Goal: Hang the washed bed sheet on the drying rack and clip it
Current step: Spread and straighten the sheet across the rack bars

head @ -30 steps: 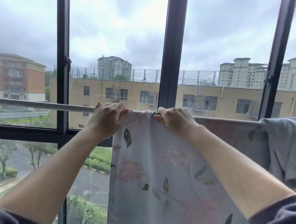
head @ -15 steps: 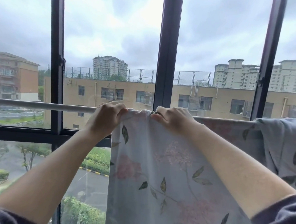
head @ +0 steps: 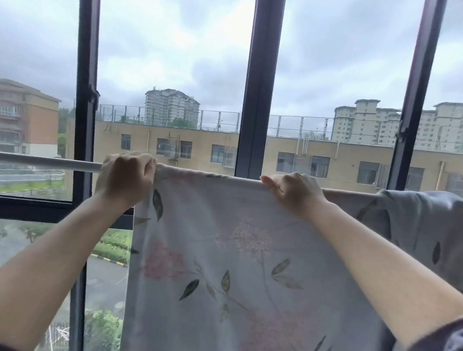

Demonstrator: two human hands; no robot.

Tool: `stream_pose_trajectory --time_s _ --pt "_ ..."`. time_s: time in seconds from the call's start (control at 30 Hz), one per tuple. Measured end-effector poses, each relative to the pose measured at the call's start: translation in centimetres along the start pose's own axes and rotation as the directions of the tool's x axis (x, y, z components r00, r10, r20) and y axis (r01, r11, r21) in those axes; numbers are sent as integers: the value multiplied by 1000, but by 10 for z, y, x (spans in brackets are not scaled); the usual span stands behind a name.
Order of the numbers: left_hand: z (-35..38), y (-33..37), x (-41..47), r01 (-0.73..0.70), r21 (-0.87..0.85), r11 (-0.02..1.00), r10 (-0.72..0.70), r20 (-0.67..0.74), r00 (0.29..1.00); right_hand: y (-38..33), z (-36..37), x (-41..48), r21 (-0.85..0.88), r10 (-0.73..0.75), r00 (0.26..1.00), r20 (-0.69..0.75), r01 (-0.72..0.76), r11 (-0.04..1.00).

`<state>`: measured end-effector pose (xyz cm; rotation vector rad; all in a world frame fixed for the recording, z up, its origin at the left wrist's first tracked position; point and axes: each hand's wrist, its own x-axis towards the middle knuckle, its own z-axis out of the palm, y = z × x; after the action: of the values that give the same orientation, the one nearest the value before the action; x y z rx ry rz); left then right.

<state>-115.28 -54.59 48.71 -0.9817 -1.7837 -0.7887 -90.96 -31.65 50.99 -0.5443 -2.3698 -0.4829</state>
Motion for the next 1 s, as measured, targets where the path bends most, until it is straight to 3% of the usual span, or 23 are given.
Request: stream_pose_trajectory --time_s 0.23,0.4,0.53,0.6,0.7,0.8,1.0 --pt "21 106 9 -172 -48 984 174 41 984 42 -14 -31 117 39 998 -39 -35 992" --pt "51 211 5 -283 -152 947 294 59 954 120 -24 -69 -132 130 985 -116 -145 981" --pt "80 298 5 -313 -214 925 335 78 939 184 -39 -99 -252 367 930 18 -351 902" --pt "92 346 6 -302 -239 923 330 89 940 210 -47 -110 -229 431 894 122 -397 889" --pt "106 410 4 -281 -230 932 309 95 946 233 -48 -121 -177 349 916 199 -317 932" --pt "111 434 1 -272 -157 950 289 104 952 245 -46 -129 -157 195 981 24 -189 969" --pt "112 438 2 -253 -215 943 273 69 960 278 -43 -135 -96 26 993 -114 -37 995"
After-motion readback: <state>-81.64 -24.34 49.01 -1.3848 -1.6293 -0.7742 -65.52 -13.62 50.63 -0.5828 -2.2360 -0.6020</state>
